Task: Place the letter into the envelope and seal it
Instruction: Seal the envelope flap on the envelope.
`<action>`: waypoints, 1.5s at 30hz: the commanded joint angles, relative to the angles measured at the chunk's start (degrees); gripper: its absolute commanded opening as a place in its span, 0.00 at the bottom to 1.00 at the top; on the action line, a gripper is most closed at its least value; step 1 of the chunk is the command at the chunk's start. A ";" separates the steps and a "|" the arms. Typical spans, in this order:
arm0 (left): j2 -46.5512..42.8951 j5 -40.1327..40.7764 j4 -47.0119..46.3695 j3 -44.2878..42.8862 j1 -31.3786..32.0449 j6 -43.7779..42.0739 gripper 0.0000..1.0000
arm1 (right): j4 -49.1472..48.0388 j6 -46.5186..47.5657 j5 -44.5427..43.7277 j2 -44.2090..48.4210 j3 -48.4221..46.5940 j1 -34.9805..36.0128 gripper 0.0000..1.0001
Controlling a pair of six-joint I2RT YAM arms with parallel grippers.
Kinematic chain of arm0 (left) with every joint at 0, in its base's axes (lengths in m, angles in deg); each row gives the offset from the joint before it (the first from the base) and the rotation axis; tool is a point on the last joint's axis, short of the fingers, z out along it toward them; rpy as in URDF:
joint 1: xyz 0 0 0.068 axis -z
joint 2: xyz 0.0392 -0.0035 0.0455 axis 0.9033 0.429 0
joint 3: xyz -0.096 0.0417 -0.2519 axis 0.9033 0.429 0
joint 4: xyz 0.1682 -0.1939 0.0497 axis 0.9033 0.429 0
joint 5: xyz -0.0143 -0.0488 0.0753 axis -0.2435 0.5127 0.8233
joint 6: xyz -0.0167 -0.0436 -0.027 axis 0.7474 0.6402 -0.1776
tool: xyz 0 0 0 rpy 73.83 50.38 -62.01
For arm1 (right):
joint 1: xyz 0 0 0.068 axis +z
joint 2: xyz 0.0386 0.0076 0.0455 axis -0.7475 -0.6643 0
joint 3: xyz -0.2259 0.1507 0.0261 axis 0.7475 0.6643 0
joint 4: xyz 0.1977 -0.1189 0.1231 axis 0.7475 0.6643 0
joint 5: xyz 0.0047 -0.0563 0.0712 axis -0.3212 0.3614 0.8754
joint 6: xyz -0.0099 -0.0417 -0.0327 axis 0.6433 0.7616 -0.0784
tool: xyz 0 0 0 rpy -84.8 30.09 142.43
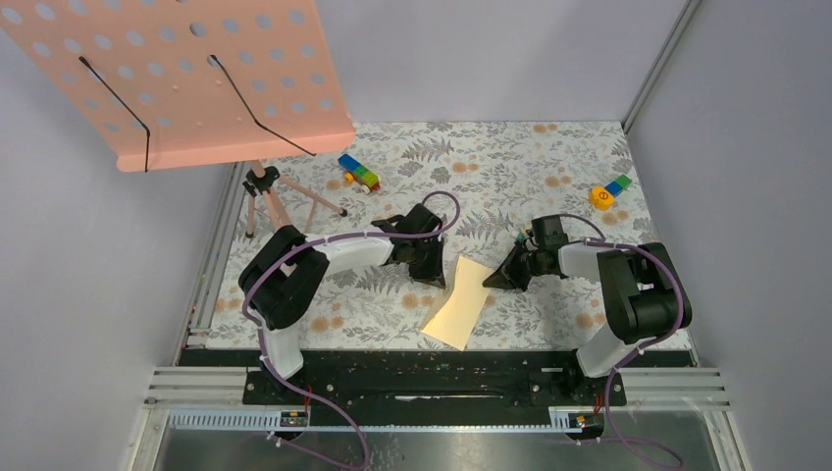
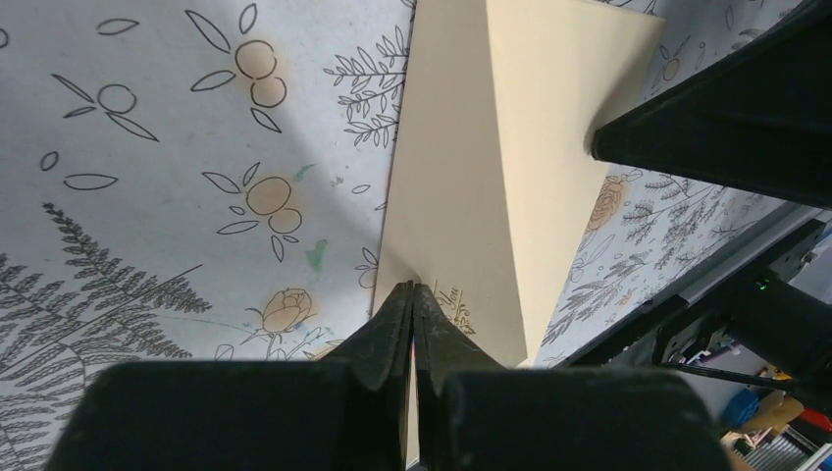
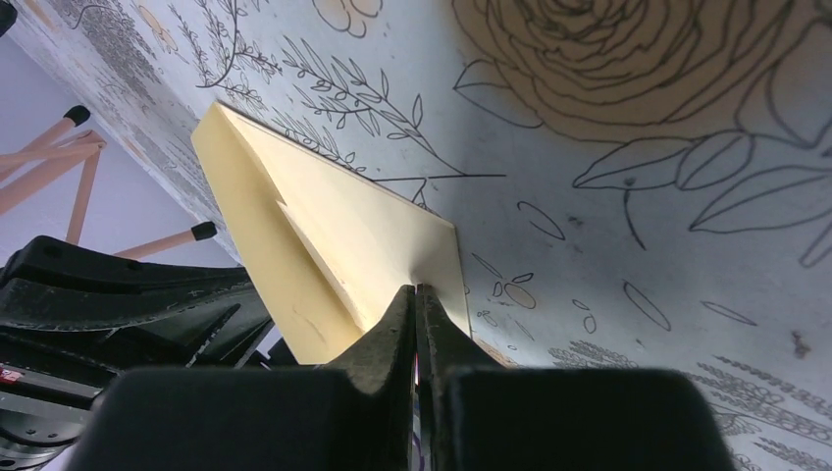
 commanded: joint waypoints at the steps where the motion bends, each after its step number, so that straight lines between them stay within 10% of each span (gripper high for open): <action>1: -1.49 -1.49 -3.54 0.80 0.24 1.58 0.00 | 1.83 0.44 -8.05 -2.16 0.50 0.51 0.00; 28: 9.75 -4.03 0.00 -3.88 2.50 4.48 0.00 | -2.02 -3.65 -3.24 10.84 4.28 5.63 0.00; 45: 4.04 -11.82 -5.70 0.03 0.87 8.82 0.00 | -8.81 -8.00 -5.79 -2.11 6.48 13.15 0.00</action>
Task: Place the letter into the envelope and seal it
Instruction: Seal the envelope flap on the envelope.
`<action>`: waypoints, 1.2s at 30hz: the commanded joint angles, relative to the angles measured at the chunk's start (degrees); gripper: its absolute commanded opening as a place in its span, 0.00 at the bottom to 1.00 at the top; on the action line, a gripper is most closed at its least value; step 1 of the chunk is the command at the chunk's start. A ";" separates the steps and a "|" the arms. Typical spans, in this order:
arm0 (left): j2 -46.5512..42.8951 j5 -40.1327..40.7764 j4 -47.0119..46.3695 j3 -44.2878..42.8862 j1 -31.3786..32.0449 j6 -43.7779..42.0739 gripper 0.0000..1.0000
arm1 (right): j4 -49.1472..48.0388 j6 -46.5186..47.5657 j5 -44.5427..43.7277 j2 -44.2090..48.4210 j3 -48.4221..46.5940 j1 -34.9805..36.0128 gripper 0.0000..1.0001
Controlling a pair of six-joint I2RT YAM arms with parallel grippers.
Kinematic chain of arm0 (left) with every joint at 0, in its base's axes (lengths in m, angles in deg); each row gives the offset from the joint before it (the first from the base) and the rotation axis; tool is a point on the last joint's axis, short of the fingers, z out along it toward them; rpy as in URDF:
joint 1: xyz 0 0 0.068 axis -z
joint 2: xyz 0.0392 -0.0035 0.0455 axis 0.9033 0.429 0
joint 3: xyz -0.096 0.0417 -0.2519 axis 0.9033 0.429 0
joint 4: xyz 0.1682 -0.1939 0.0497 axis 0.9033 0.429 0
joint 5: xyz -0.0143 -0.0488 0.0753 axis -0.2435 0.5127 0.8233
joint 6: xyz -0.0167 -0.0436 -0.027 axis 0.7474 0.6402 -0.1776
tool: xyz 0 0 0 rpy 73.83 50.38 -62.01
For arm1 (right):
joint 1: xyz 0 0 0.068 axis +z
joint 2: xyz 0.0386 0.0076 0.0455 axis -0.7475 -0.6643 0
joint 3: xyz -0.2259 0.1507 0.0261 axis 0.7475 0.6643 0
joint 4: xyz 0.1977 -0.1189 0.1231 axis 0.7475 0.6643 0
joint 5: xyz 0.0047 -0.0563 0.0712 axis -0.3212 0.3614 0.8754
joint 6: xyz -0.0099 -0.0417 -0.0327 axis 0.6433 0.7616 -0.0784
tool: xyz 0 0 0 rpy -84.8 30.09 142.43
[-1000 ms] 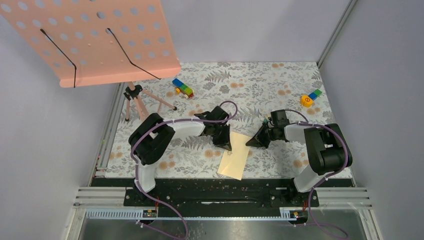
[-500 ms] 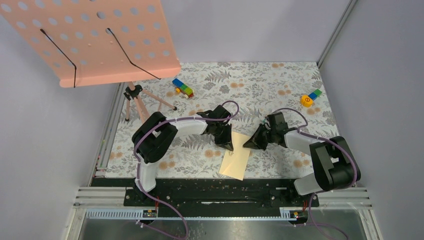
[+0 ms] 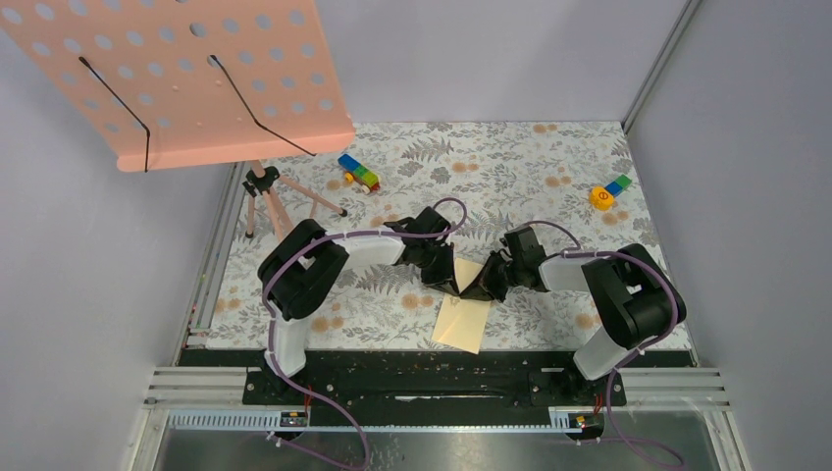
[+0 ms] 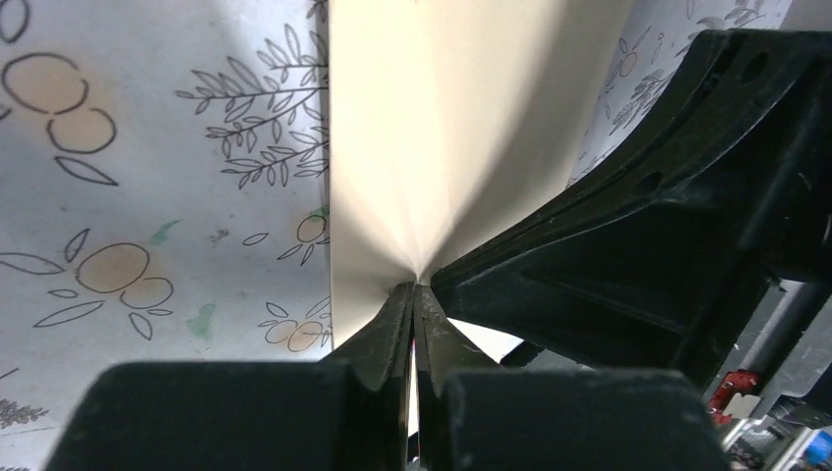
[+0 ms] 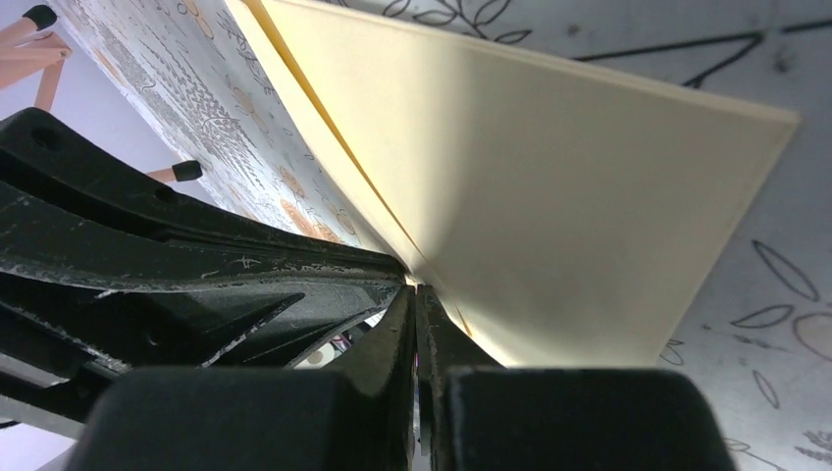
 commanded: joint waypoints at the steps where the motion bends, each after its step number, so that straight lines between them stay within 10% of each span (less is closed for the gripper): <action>1: -5.03 -3.86 -4.92 4.53 -1.04 4.00 0.00 | 2.61 0.85 -6.07 -2.51 2.53 0.82 0.00; 16: 7.58 0.99 0.49 -8.26 -2.40 4.13 0.00 | 5.04 5.48 -6.35 -4.31 0.48 0.84 0.00; 36: 7.86 1.96 -3.46 -0.92 -3.55 5.38 0.00 | 5.00 17.32 -2.30 6.09 2.71 5.09 0.00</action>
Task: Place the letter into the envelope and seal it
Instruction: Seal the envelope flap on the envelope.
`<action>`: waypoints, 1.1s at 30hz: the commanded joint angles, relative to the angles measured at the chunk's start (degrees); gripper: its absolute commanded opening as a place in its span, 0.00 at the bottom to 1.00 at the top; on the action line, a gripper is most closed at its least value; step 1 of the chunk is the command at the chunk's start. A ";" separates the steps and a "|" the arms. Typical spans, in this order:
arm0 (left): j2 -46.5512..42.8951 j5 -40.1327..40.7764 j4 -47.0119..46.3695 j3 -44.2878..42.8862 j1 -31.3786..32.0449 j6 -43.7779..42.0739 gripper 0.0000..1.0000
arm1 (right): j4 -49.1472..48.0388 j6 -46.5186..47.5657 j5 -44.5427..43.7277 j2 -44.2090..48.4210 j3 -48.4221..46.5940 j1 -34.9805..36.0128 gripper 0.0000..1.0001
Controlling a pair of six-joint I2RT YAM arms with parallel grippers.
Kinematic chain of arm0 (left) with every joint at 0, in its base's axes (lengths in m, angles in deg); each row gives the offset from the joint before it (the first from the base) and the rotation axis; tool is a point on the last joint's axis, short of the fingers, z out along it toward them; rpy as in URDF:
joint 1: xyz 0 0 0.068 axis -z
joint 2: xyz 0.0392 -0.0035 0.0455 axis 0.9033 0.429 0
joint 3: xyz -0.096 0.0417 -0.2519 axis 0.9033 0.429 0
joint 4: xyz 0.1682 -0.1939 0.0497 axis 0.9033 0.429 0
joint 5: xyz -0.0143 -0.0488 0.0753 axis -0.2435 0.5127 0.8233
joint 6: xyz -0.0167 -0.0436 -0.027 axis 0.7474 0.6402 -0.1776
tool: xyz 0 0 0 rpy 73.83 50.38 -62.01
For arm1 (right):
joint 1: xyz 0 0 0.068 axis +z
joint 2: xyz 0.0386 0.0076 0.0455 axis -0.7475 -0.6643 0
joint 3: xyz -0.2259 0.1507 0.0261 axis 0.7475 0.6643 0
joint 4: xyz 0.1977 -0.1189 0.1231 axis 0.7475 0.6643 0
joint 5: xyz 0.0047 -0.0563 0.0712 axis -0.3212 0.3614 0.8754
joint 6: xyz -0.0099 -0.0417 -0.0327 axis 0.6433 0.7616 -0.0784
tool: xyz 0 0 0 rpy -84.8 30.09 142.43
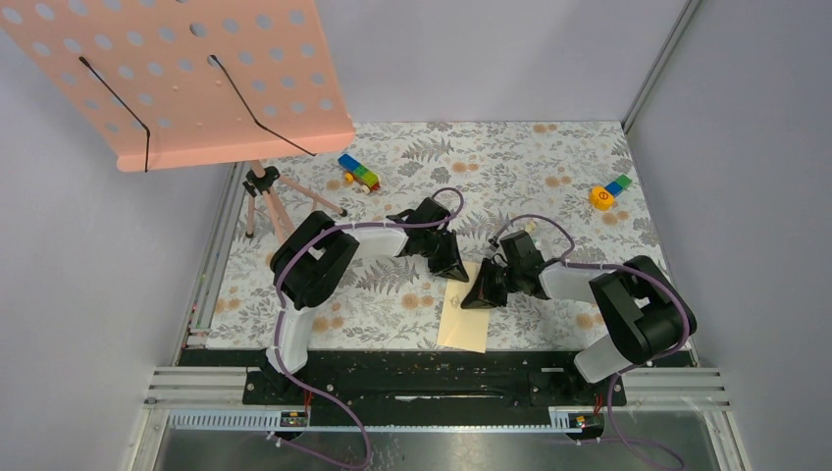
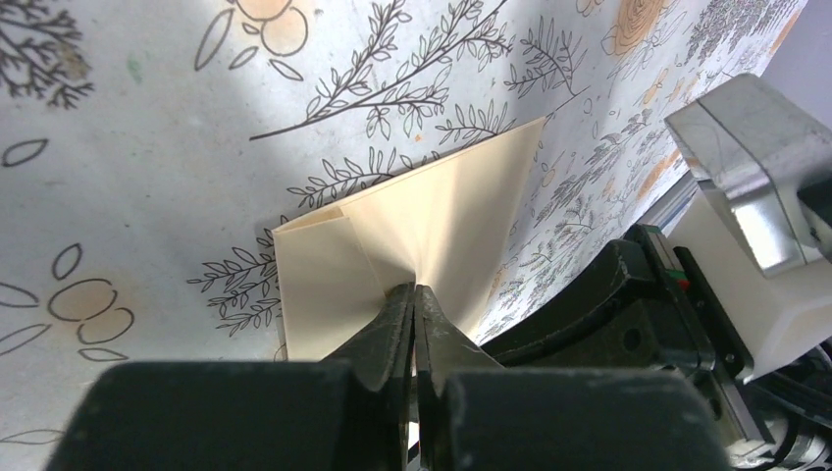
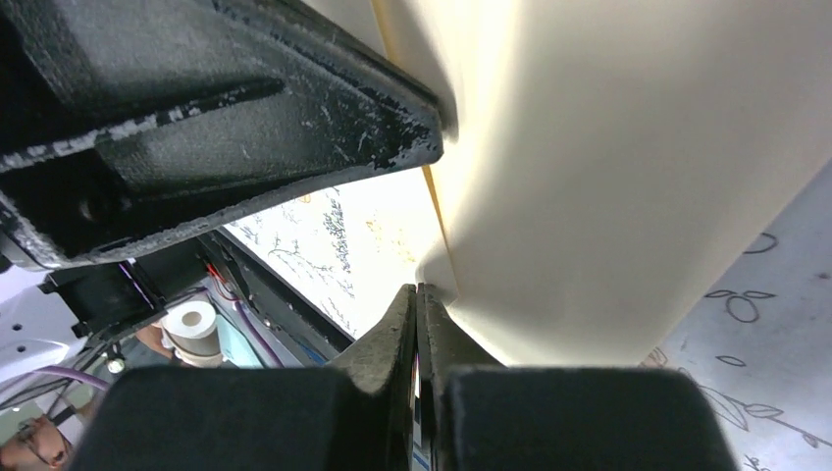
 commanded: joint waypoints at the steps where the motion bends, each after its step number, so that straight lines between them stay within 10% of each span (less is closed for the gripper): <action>1: 2.07 6.03 4.49 2.61 -0.33 -2.58 0.00 | 2.81 3.76 -1.13 1.32 0.69 2.06 0.00; 33: 0.11 6.05 4.80 3.33 -0.28 -4.55 0.00 | 7.22 6.37 -4.63 0.91 -2.83 5.08 0.00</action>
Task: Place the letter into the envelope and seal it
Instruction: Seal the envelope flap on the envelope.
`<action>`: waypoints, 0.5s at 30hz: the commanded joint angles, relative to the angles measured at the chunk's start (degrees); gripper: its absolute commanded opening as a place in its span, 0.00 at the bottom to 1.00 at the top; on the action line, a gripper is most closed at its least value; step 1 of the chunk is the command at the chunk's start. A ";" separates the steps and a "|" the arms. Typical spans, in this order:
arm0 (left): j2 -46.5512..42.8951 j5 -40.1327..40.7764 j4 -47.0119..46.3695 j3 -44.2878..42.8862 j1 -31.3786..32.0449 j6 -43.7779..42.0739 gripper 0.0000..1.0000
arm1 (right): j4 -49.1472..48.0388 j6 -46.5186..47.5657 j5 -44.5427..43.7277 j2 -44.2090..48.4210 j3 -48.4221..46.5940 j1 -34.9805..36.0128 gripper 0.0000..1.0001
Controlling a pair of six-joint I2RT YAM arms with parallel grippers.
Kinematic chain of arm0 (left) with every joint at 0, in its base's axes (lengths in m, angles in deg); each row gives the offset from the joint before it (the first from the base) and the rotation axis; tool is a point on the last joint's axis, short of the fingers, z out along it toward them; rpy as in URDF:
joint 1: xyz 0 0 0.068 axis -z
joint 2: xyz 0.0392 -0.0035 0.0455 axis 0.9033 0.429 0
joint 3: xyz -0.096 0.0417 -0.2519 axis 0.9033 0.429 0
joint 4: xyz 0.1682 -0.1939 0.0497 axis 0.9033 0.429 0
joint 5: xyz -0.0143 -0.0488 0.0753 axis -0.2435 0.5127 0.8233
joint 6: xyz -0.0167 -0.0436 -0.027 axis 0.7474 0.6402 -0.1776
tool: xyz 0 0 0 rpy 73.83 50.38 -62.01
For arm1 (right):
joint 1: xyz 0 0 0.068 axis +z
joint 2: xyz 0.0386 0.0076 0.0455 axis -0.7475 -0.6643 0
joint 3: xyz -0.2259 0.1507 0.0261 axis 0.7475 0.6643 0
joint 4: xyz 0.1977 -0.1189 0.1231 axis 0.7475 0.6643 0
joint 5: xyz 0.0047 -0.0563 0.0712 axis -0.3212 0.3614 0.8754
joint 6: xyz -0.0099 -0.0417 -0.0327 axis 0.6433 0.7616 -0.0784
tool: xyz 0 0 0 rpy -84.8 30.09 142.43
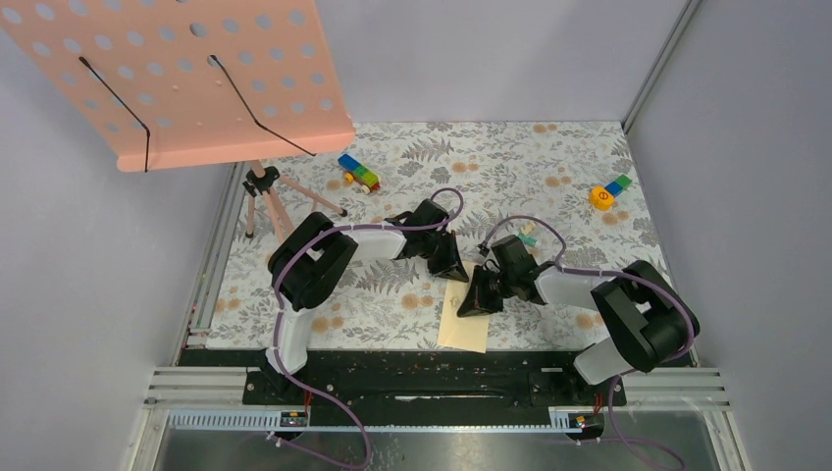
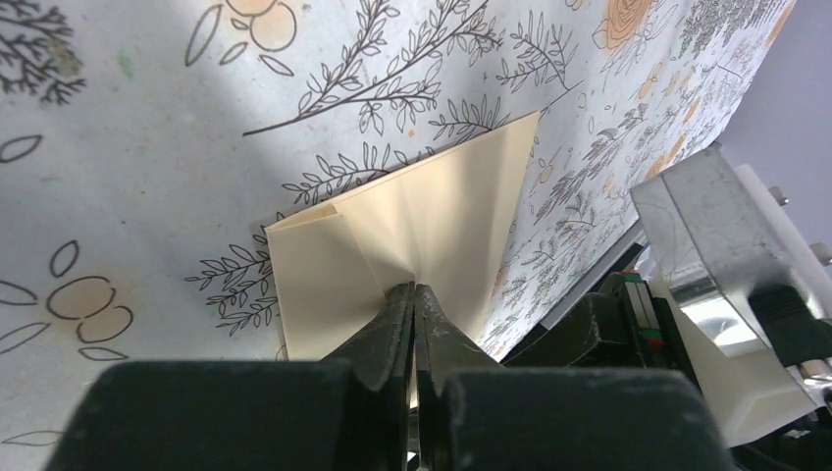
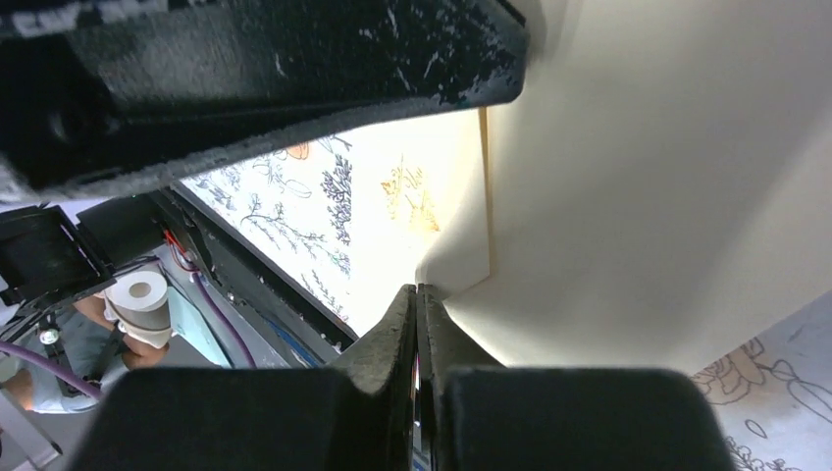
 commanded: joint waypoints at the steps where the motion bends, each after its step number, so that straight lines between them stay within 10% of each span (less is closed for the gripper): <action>1: 1.11 5.69 7.93 1.04 -0.24 -4.00 0.00 | 6.62 2.70 -3.65 -1.72 -5.39 -0.18 0.00; 15: -1.04 5.91 7.25 2.61 -0.32 -4.48 0.00 | 3.67 1.02 -5.07 -3.96 -4.68 -1.39 0.00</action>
